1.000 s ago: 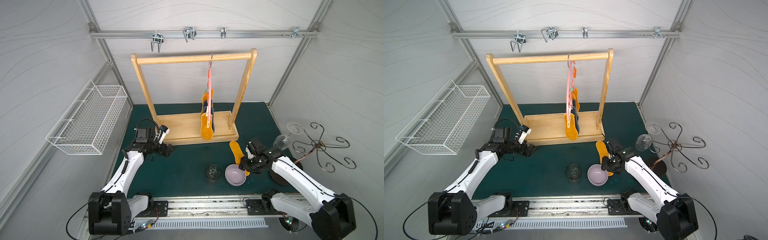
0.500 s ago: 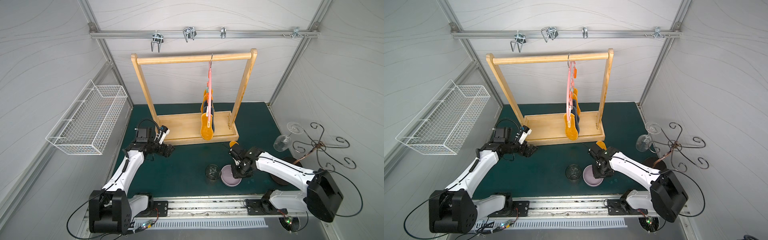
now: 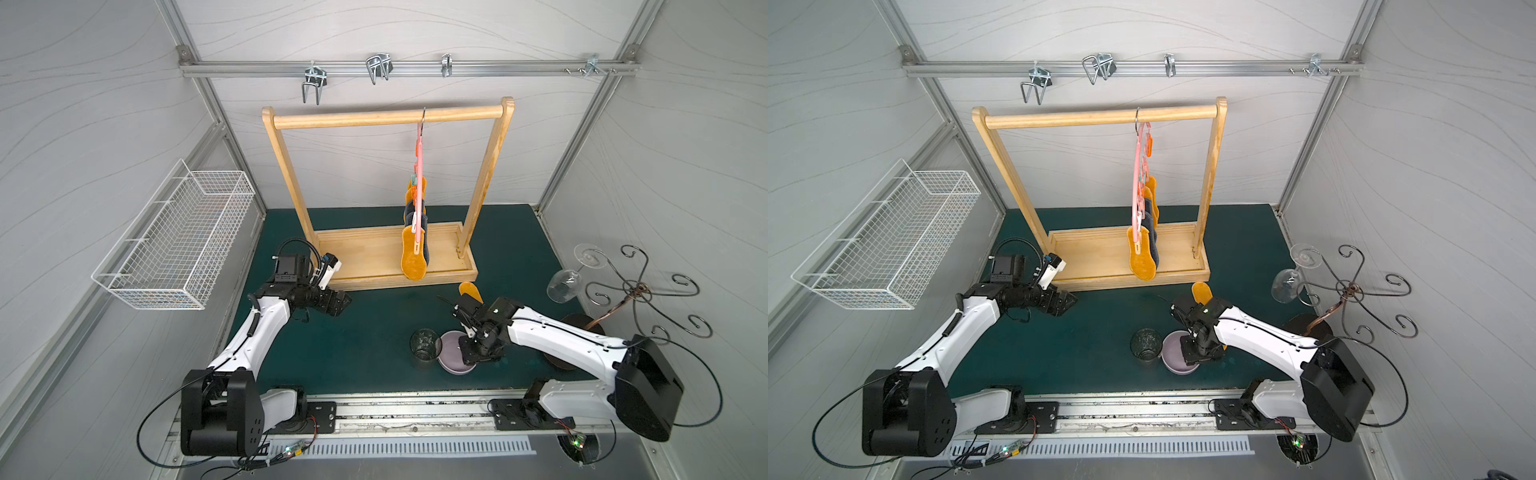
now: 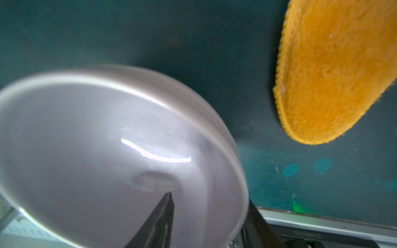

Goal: Take the shoe insoles off the hanger
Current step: Move the distractor to the center of the board, then remove the insole from the hanger.

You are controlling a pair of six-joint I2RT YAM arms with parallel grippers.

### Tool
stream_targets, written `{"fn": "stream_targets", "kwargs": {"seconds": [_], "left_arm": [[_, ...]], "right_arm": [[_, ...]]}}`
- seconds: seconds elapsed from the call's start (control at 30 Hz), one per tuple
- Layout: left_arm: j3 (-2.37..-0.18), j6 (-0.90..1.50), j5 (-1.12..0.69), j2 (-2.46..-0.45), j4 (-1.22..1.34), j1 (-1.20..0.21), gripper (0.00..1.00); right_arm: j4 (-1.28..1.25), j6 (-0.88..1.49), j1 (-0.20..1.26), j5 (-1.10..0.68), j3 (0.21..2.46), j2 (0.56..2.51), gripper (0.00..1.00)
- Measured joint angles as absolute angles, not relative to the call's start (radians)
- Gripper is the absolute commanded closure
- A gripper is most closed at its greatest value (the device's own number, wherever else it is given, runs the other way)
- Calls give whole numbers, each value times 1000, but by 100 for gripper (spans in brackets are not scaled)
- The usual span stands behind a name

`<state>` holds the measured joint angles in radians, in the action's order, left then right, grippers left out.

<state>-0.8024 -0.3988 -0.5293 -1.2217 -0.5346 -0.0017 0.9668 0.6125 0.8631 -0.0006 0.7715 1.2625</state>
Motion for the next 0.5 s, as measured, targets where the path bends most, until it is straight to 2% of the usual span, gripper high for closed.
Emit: {"fn": "stream_targets", "kwargs": {"seconds": [0.2,0.33,0.5], "left_arm": [[-814,-392,-558,-1215,-562,-2,3],[-822,-391,-593,-1205,-572,-2,4],[-822,-393,-651,-1192,-579,-2,4]], "right_arm": [[1036,633,854,48,802,1144,40],[1037,619,785,94,852,1024,37],[897,520,691,123,861,826,38]]}}
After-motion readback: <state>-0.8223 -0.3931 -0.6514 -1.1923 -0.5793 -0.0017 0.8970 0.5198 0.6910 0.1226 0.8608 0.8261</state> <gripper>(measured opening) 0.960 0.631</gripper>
